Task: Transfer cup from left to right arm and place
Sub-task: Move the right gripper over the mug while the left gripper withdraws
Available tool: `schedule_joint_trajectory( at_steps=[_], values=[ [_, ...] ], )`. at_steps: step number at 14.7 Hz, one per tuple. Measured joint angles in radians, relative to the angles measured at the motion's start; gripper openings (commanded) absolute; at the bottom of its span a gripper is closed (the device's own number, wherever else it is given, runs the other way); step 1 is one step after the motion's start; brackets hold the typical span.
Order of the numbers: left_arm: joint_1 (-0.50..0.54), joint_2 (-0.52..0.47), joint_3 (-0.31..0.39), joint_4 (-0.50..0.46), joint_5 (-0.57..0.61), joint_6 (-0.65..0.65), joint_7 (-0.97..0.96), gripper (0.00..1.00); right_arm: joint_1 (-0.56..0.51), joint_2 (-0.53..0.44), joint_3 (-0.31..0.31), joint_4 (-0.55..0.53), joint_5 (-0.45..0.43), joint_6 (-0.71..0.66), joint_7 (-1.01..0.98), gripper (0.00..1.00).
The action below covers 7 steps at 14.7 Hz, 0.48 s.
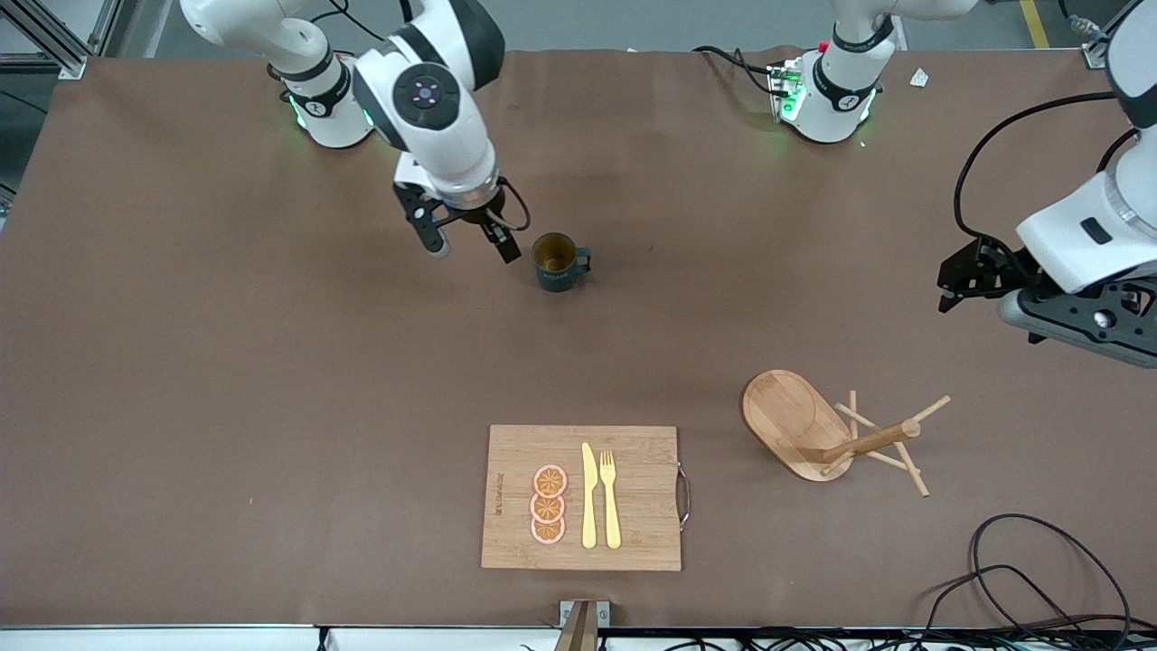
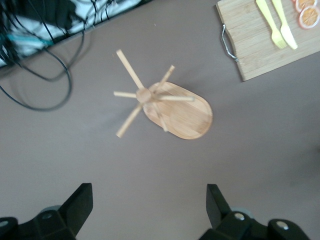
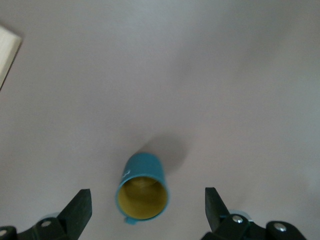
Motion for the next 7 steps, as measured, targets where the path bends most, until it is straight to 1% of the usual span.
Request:
schedule_joint_trajectory(
  at_steps=[2,4,5,7],
  values=[
    [0.012,-0.025,0.000,-0.039,-0.038,-0.002,-0.060,1.00,0.048,0.050,0.000,-0.002,0.000,0.069,0.193,1.00],
    [0.015,-0.064,0.000,-0.084,-0.045,-0.001,-0.115,1.00,0.071,0.094,0.000,-0.002,0.000,0.120,0.343,1.00],
    [0.014,-0.093,-0.002,-0.119,-0.045,0.005,-0.140,1.00,0.072,0.109,0.000,-0.002,0.000,0.136,0.399,1.00],
    [0.014,-0.169,-0.009,-0.219,-0.040,0.058,-0.176,1.00,0.074,0.124,-0.001,-0.007,0.000,0.153,0.489,1.00]
  ],
)
